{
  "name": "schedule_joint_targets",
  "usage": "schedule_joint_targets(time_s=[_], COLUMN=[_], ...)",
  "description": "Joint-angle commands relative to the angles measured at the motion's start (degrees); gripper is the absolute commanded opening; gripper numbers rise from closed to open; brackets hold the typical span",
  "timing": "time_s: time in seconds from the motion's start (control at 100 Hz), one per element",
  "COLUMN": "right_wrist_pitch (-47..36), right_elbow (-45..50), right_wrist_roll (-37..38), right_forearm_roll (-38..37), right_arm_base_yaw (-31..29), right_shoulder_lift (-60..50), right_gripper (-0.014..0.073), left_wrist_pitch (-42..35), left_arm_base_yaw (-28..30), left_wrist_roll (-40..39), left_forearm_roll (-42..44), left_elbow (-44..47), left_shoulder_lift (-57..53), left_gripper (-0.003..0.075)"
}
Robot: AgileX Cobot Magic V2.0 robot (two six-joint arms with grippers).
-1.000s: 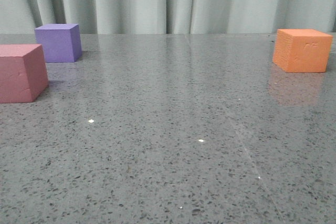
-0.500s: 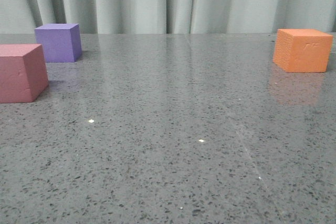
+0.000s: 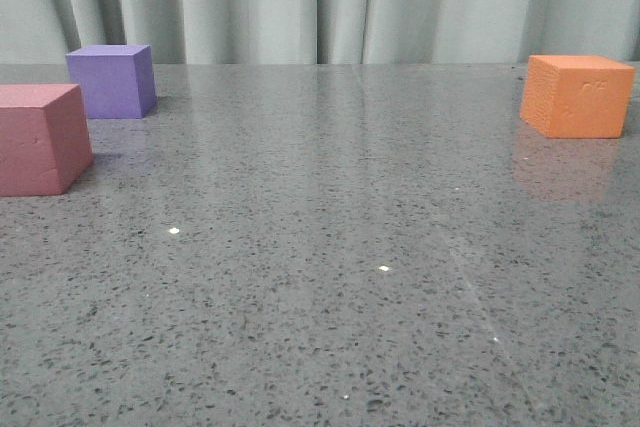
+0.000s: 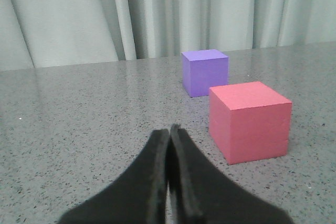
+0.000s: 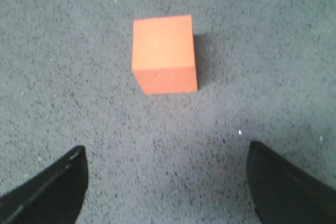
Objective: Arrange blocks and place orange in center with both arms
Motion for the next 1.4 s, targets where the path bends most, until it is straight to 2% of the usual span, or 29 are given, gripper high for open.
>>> schedule_joint_targets(time_s=[0.0, 0.17, 0.7, 1.39], right_wrist_pitch=[-5.9, -5.5, 0.7, 0.1], right_elbow=[-2.2, -6.4, -23.8, -26.2], right_wrist_roll=[-0.7, -1.2, -2.8, -3.1], right_forearm_roll=[0.0, -0.5, -1.7, -1.9], right_arm_base_yaw=[-0.4, -0.4, 0.2, 1.2], right_shoulder_lift=[-0.3, 3.5, 24.8, 36.8], right_gripper=[0.0634, 0.0634, 0.0634, 0.0634], left_wrist_pitch=[-5.1, -5.1, -5.1, -5.1], left_arm_base_yaw=[0.3, 0.3, 0.3, 0.3], left_wrist_roll=[-0.5, -0.5, -0.5, -0.5], left_forearm_roll=[-0.3, -0.3, -0.3, -0.3], left_elbow=[3.2, 3.2, 3.2, 3.2], left_shoulder_lift=[-1.9, -1.9, -1.9, -1.9], left_gripper=[-0.0019, -0.0019, -0.0019, -0.0019])
